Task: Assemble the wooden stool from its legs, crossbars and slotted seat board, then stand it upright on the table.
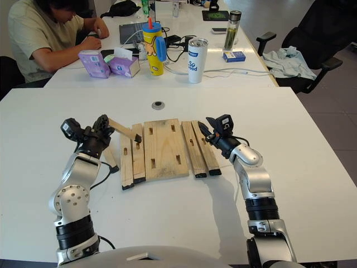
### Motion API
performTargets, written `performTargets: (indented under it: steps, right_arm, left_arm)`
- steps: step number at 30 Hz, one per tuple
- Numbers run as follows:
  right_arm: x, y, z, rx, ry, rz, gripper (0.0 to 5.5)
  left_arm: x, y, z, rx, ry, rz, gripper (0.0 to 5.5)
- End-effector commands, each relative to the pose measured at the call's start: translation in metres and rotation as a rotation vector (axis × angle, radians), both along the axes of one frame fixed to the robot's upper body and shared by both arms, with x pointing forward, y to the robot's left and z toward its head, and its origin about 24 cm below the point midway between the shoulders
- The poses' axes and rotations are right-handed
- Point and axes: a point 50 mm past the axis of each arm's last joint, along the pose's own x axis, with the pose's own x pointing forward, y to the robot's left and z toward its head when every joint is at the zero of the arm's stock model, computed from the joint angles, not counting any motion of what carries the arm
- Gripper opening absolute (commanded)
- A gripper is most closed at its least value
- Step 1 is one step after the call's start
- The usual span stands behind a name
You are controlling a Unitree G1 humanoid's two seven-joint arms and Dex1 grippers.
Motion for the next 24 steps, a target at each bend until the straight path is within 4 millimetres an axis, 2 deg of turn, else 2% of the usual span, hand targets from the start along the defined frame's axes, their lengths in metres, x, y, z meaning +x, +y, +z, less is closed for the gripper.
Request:
performTargets:
  steps: [1,8,14,18,24]
  right_arm:
    - [0.001,0.004,0.000,0.000,0.010,0.016,1.77]
    - [0.003,0.007,0.002,-0.004,0.012,0.047,1.77]
    - [0.005,0.009,0.005,-0.015,0.009,0.070,1.77]
    - [0.005,0.010,0.006,-0.018,0.007,0.078,1.77]
    - [0.005,0.013,0.008,-0.035,0.000,0.089,1.77]
  left_arm:
    - [-0.001,-0.007,-0.011,-0.017,0.036,0.012,0.44]
    - [0.000,-0.003,-0.017,0.012,0.038,0.063,0.44]
    - [-0.001,-0.005,-0.028,0.030,0.078,0.071,0.44]
    - [0.000,-0.007,-0.029,0.033,0.075,0.069,0.44]
    - [-0.003,0.000,-0.036,0.326,0.161,0.084,0.44]
